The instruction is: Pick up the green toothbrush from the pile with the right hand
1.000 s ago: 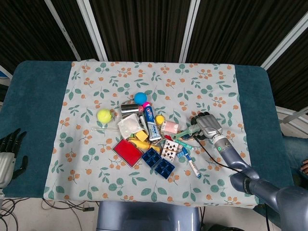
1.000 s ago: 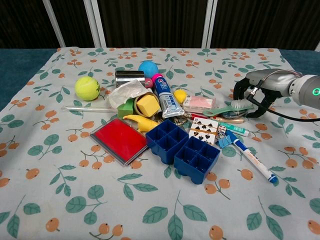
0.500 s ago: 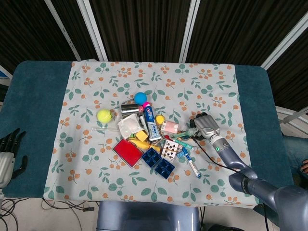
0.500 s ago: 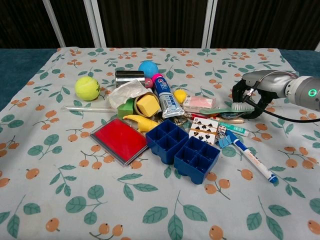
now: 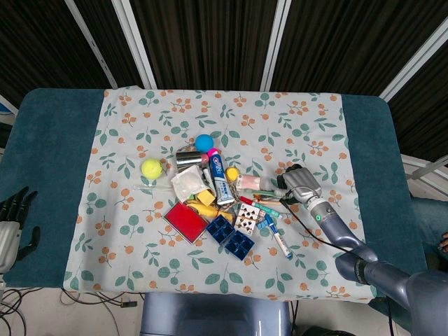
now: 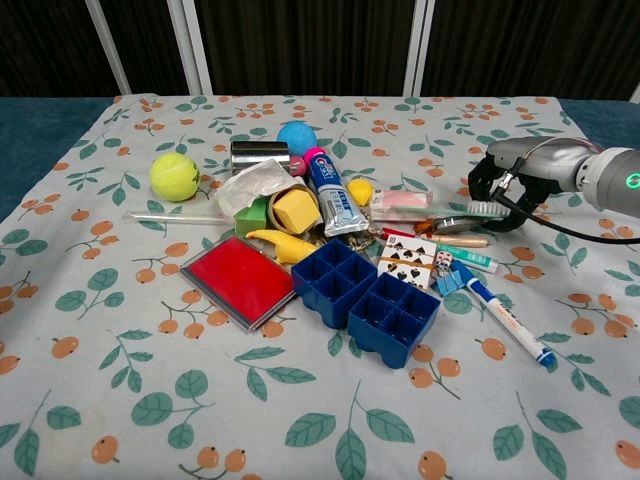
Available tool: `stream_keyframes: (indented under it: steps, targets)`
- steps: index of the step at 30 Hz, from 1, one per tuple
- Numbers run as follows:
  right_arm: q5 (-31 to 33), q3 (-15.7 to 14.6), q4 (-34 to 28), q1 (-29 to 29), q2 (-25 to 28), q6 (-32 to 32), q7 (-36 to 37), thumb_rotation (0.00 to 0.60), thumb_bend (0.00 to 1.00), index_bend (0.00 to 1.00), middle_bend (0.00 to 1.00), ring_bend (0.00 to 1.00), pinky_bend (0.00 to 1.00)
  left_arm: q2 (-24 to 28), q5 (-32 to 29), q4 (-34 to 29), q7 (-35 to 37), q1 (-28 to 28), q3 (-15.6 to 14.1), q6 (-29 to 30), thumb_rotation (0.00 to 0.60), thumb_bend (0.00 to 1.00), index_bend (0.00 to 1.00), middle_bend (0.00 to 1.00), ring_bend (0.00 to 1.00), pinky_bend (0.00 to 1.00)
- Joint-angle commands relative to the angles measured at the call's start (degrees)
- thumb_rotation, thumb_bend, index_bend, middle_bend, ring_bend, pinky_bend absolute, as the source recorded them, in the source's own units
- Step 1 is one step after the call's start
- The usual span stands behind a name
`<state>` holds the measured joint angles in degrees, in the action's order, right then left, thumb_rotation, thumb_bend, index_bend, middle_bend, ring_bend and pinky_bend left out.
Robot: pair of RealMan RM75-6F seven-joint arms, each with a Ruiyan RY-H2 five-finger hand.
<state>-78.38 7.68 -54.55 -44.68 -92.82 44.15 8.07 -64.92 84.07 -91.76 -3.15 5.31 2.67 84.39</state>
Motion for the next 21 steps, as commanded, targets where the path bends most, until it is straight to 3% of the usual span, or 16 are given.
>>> stream_keyframes:
  steps: [1,13,21]
  targets:
    - [0.1,0.0,-0.3,0.3,0.3,0.4,0.2,0.600,0.44,0.63,0.55,0.33,0.21,0.0,-0.1,-0.1,0.0,0.0,0.0,0.0,0.600,0.52,0.02,0.00,0.05,0.12]
    - [0.7,-0.2,-0.6,1.1,0.8,0.4,1.5,0.600,0.46,0.65,0.56,0.34,0.21,0.1,-0.3,-0.3,0.2,0.0,0.1,-0.2,0.600,0.52,0.02,0.00,0.05,0.12]
    - [1.4,1.3,-3.4,1.7,3.7,1.9,4.1,0.600,0.46,0.66,0.56,0.34,0.21,0.1,-0.3,-0.3,0.2,0.0,0.1,-0.1,0.600,0.52,0.02,0.00,0.05,0.12]
